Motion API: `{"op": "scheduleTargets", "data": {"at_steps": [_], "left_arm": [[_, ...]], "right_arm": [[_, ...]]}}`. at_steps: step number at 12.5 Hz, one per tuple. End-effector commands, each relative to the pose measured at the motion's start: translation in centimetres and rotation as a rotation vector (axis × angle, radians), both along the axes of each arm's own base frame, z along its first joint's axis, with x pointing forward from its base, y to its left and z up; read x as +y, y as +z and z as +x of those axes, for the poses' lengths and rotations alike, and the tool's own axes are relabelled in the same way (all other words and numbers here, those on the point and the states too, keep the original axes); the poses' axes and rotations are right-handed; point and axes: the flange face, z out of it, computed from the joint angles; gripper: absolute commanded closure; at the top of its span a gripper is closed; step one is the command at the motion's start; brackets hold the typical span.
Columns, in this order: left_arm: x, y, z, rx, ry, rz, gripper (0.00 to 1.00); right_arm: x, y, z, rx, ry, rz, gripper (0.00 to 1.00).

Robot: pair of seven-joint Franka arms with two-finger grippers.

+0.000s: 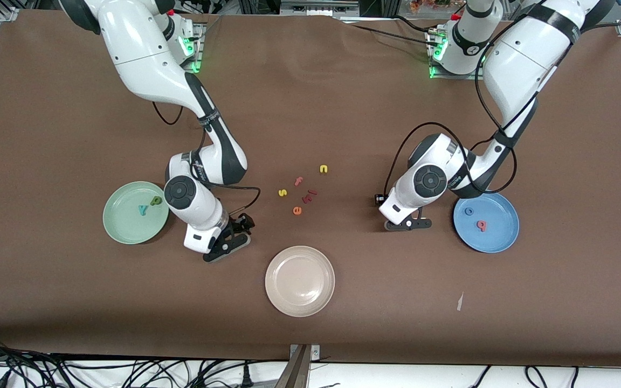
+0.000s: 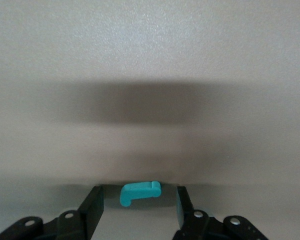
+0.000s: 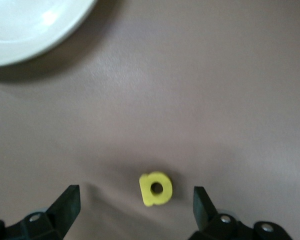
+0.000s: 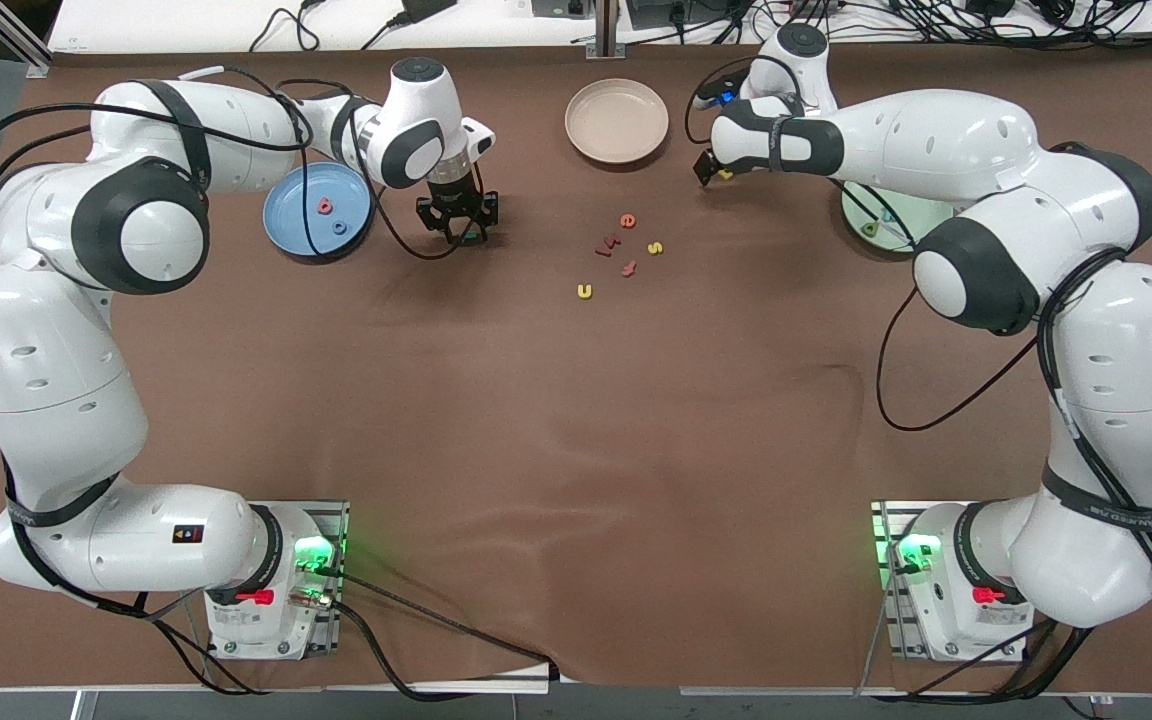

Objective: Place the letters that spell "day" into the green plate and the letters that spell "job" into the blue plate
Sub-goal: 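Grasp the cyan strip with the left gripper while the right gripper grasps yellow o, then place the strip in the blue plate while the right gripper carries yellow o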

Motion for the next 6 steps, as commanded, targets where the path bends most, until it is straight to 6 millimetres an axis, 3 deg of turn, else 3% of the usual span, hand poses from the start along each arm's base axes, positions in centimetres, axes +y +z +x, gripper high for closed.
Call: {"op": "scheduleTargets", "data": {"at_steps": [1, 3, 5, 6], "left_arm": [[-0.2, -0.5, -0.2, -0.021, -0.017, 0.025, 0.36], [-0.2, -0.4, -0.1, -0.024, -0.019, 0.026, 0.46], [-0.2, -0.4, -0.1, -0.024, -0.019, 0.026, 0.78], [-0.1, -0.4, -0.1, -0.024, -0.018, 0.026, 0.88]], "right_arm": [[0.3, 0.0, 1.2, -0.014, 0.04, 0.008, 0.0], [-0.3, -0.3, 1.2, 0.001, 0.091, -0.003, 0.0], [-0.7, -0.7, 0.9, 0.05, 0.098, -0.015, 0.01], [-0.8, -0.9, 0.6, 0.085, 0.105, -0.022, 0.01]]}}
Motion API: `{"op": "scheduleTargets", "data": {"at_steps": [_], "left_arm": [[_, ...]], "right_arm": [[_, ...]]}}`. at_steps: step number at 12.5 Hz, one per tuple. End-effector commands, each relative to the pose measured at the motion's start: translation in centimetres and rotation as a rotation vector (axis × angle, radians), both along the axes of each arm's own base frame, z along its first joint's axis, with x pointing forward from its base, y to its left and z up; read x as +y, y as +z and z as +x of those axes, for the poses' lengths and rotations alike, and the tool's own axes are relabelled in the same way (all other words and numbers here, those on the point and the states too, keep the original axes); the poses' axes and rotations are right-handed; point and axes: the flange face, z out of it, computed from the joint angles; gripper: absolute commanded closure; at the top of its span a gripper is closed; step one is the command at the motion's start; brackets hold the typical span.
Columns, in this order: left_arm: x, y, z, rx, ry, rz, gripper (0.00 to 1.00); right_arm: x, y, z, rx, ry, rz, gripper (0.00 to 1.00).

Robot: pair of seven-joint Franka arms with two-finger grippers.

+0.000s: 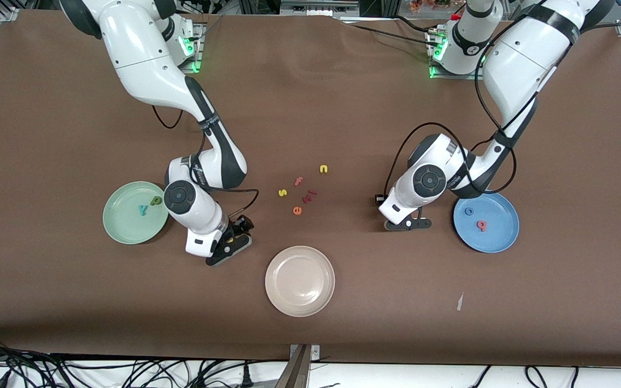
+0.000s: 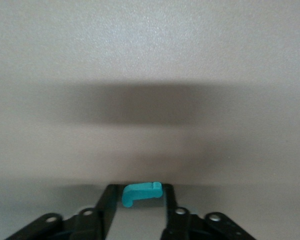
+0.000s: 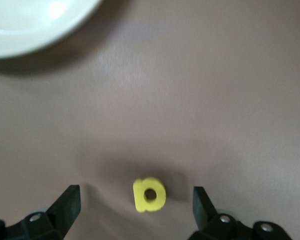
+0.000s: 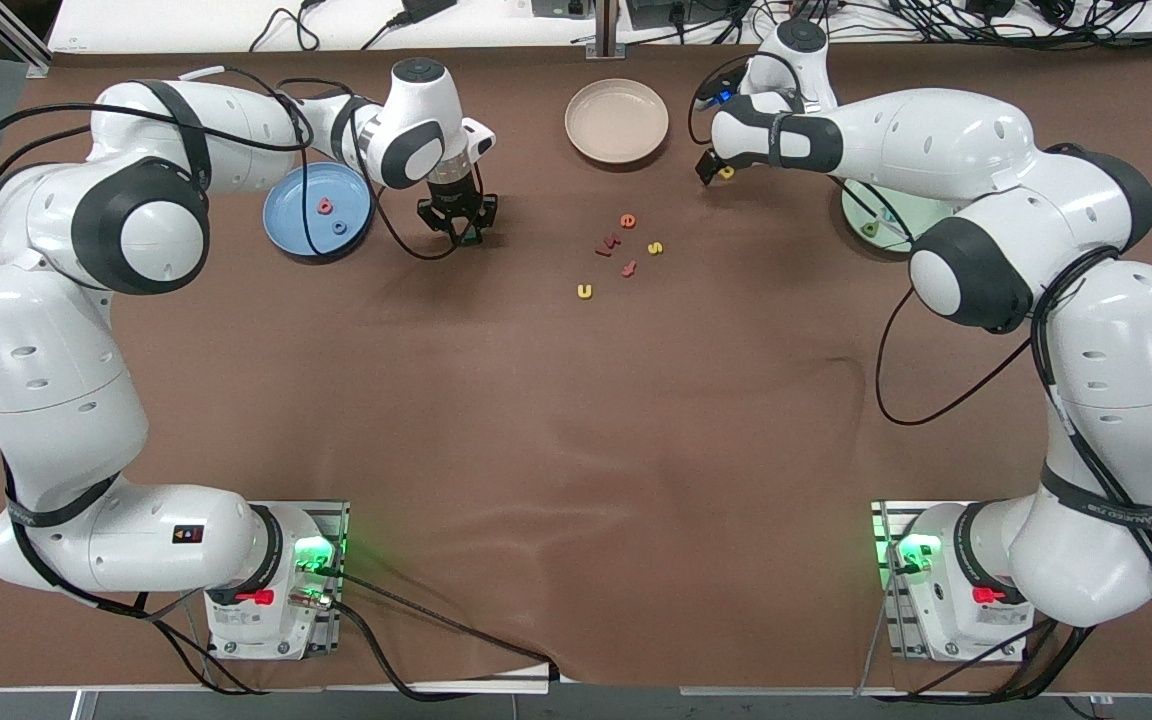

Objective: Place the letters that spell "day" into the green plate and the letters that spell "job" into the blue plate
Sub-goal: 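Place the strip in the blue plate while the right gripper carries yellow o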

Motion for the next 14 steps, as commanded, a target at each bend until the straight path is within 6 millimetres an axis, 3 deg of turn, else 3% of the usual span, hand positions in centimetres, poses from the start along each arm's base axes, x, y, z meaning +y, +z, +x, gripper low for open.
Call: {"op": "scheduleTargets", "data": {"at_steps": [1, 4, 7, 11, 14], "left_arm": [[-0.1, -0.6, -0.2, -0.013, -0.008, 0.02, 0.91], [0.4, 0.5, 0.6, -0.028, -0.002, 0.022, 0.91], [1.7, 3.3, 1.4, -0.034, -0.019, 0.057, 0.91], [6.3, 6.2, 3.0, -0.054, -0.102, 0.093, 0.9], [12.7, 7.5, 4.1, -0.013, -0.19, 0.1, 0.9]], "right_arm": [[0.0, -0.2, 0.3, 0.064, 0.037, -0.005, 0.01], [0.0, -0.1, 0.5, 0.076, 0.057, -0.014, 0.1], [0.4, 0.0, 1.4, 0.056, 0.06, -0.009, 0.13], [0.6, -0.6, 1.7, 0.05, 0.104, -0.012, 0.19], [0.6, -0.4, 1.8, 0.045, 0.126, -0.012, 0.35]]}}
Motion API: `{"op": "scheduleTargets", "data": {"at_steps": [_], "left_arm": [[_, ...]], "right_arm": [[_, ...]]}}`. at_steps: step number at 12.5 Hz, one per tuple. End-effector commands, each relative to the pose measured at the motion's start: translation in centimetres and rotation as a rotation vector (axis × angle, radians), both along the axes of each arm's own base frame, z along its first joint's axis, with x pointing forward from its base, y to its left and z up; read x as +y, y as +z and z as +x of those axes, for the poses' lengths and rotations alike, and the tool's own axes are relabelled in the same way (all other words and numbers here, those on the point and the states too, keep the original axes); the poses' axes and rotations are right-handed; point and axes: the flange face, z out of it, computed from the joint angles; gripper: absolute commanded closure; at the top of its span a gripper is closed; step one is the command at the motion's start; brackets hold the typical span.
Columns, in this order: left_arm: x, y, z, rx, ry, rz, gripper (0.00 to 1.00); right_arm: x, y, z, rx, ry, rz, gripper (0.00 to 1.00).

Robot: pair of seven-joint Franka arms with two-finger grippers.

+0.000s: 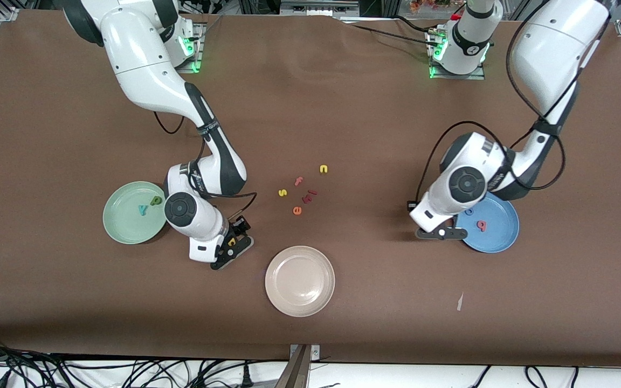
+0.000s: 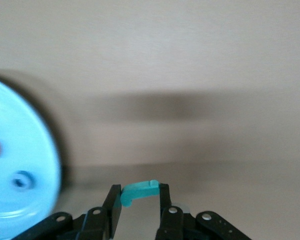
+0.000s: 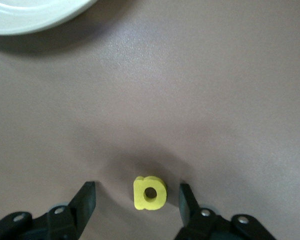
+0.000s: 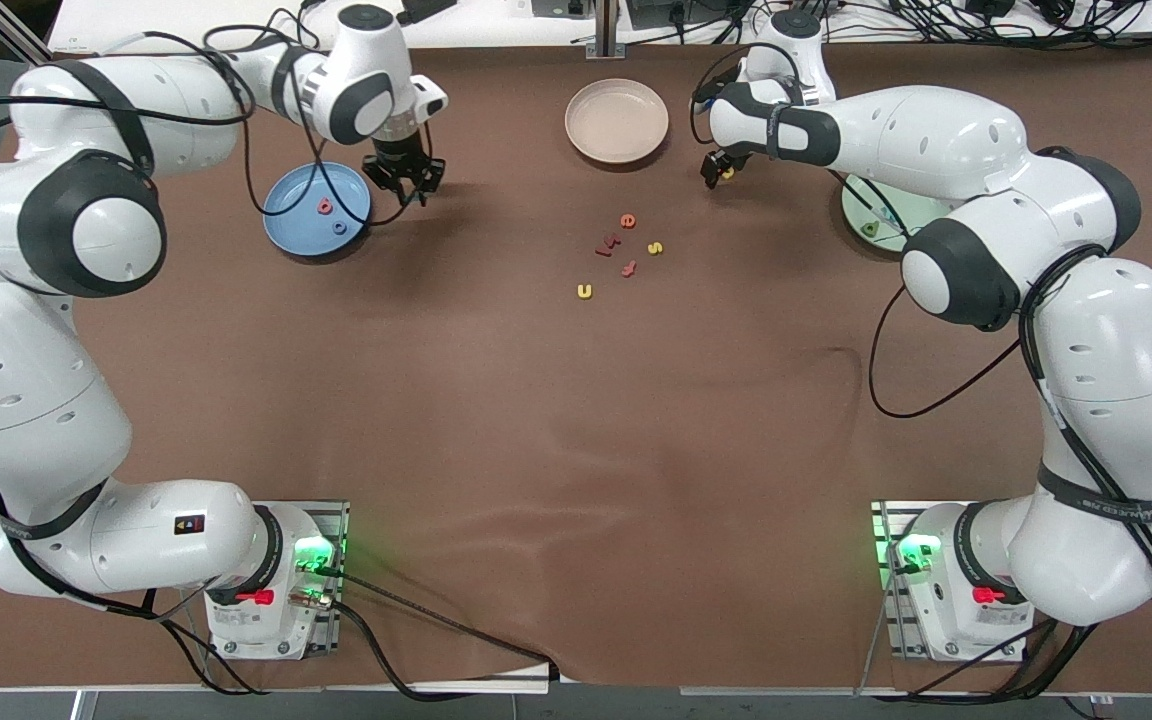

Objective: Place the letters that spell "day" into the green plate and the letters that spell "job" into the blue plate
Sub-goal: 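Place the strip in the blue plate while the right gripper carries yellow o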

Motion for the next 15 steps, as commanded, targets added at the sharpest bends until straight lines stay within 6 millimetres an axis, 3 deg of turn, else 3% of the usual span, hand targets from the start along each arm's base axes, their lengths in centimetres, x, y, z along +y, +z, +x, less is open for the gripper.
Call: {"op": "scheduleTargets", "data": {"at_steps": [1, 6, 8, 9, 11, 12, 14, 15], "left_arm": [[6.5, 1.1, 0.6, 0.038, -0.082, 0.019, 0.9], [15.7, -1.5, -0.6, 0.139, -0.17, -0.026, 0.9], [19.9, -3.0, -1.0, 0.167, -0.2, -0.067, 0.9], [20.8, -3.5, -1.0, 0.167, -0.217, -0.086, 0.88], [20.6, -3.8, -1.0, 0.169, -0.215, -0.093, 0.8], [20.5, -3.8, -0.9, 0.169, -0.214, -0.094, 0.65], [20.5, -3.7, -0.8, 0.168, -0.222, -0.095, 0.0], [20.1, -3.5, -0.7, 0.165, -0.226, -0.095, 0.0]], "right_arm": [[0.1, -0.3, 0.6, 0.001, 0.03, 0.003, 0.4], [0.1, -0.5, 0.5, 0.0, 0.074, -0.031, 0.57], [0.2, -0.5, 0.4, -0.005, 0.09, -0.047, 0.7], [0.1, -0.7, 0.4, -0.002, 0.092, -0.053, 0.79], [0.1, -0.5, 0.4, -0.003, 0.092, -0.053, 0.9], [0.1, -0.5, 0.4, -0.003, 0.092, -0.053, 0.92], [-0.1, 0.7, 0.6, 0.032, 0.088, -0.055, 0.93], [-0.6, 2.3, 1.1, 0.061, 0.082, -0.055, 0.94]]}}
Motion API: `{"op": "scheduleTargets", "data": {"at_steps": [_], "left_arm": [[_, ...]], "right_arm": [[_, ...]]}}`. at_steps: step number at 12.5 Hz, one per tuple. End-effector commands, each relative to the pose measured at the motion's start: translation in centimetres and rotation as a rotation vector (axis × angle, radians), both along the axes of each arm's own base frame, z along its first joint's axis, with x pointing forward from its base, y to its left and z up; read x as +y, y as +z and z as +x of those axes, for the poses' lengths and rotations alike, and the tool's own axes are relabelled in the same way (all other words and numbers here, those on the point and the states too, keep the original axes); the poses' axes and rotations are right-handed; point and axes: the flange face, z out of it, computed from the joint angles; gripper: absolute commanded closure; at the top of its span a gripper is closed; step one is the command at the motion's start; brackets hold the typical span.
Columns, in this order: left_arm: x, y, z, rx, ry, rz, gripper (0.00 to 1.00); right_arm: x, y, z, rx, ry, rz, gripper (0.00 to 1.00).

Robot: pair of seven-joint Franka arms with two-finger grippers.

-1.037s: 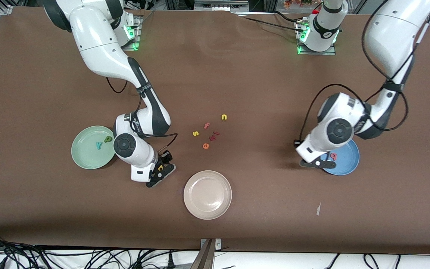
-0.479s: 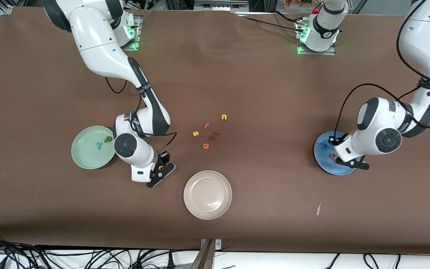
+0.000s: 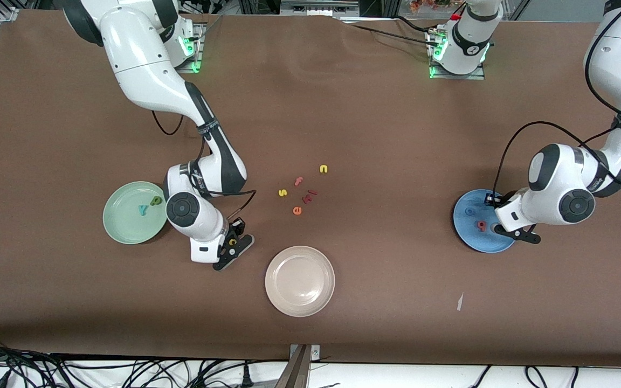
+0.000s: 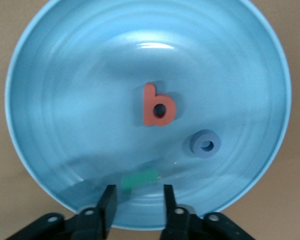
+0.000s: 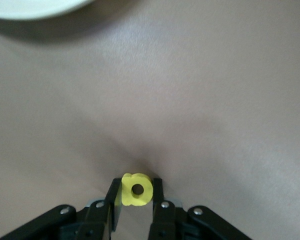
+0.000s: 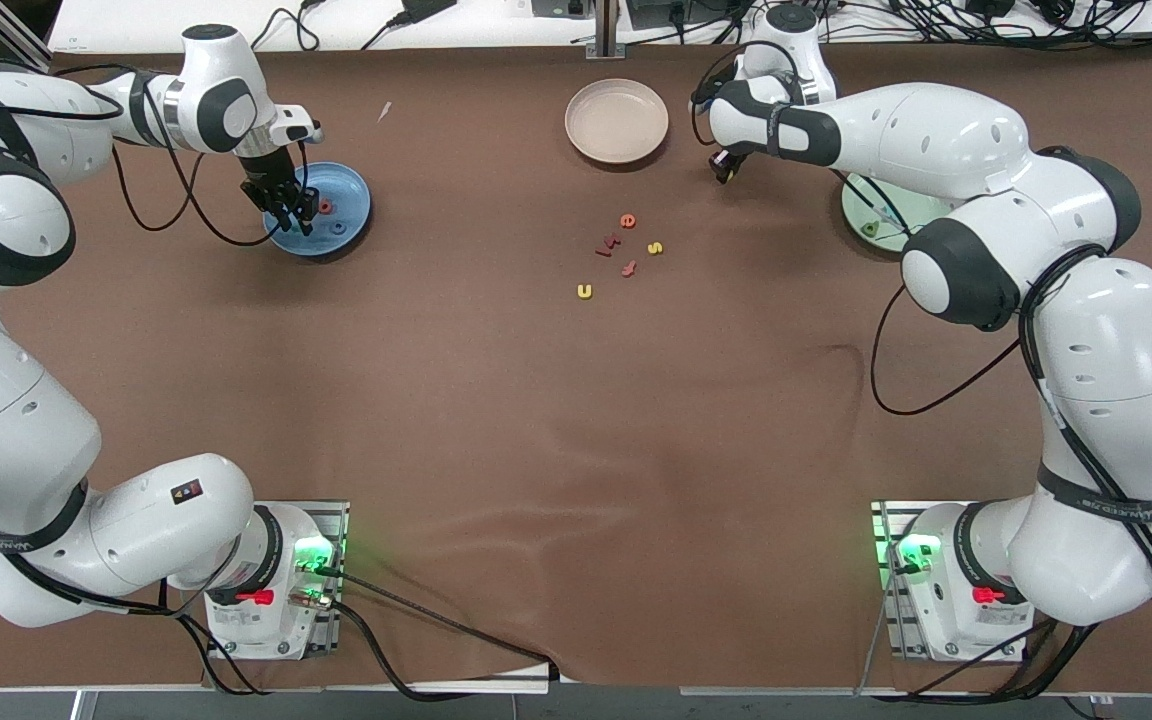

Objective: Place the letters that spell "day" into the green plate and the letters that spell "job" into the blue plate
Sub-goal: 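Place the strip in the blue plate while the right gripper carries yellow o, then lower the yellow o into the green plate and open the right gripper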

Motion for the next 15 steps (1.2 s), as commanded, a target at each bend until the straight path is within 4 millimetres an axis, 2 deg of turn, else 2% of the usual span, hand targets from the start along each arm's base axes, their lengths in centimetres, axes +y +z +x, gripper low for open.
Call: {"op": "scheduleTargets", "data": {"at_steps": [1, 2, 4, 6, 7, 8, 10, 11, 12, 13, 14, 15], "left_arm": [[-0.7, 1.3, 0.5, -0.019, -0.031, 0.0, 0.0], [-1.3, 2.0, 0.7, -0.03, -0.041, -0.002, 0.0], [-2.6, 5.0, 1.3, -0.077, -0.061, 0.004, 0.0], [-5.6, 8.9, 1.9, -0.133, -0.09, 0.005, 0.0], [-7.1, 11.0, 2.2, -0.139, -0.082, 0.013, 0.0], [-8.9, 13.8, 2.6, -0.14, -0.067, 0.021, 0.0], [-12.3, 18.7, 3.2, -0.129, -0.047, 0.052, 0.0], [-13.3, 20.8, 3.5, -0.135, -0.053, 0.058, 0.0], [-13.5, 23.4, 3.9, -0.129, -0.041, 0.059, 0.0], [-13.4, 26.0, 3.9, -0.113, -0.033, 0.063, 0.0], [-13.8, 28.3, 3.8, -0.11, -0.034, 0.064, 0.0], [-13.9, 29.7, 3.7, -0.112, -0.031, 0.063, 0.0]], "right_arm": [[-2.0, 2.6, 1.2, 0.066, -0.008, -0.011, 0.94], [-4.3, 3.4, 0.8, 0.109, -0.006, -0.015, 0.94], [-7.7, 5.0, -0.2, 0.174, 0.001, -0.034, 0.94], [-11.8, 6.3, -2.1, 0.2, -0.036, -0.059, 0.94], [-14.6, 6.7, -3.0, 0.208, -0.056, -0.074, 0.94], [-17.0, 7.1, -3.9, 0.21, -0.076, -0.079, 0.94], [-21.5, 6.5, -6.2, 0.216, -0.149, -0.089, 0.94], [-24.1, 5.9, -7.4, 0.206, -0.189, -0.097, 0.94], [-25.9, 5.2, -8.4, 0.199, -0.223, -0.102, 0.94], [-27.0, 4.4, -9.3, 0.191, -0.261, -0.108, 0.82], [-27.9, 4.4, -9.5, 0.188, -0.308, -0.115, 0.17], [-28.6, 4.6, -9.6, 0.195, -0.344, -0.12, 0.0]]}}
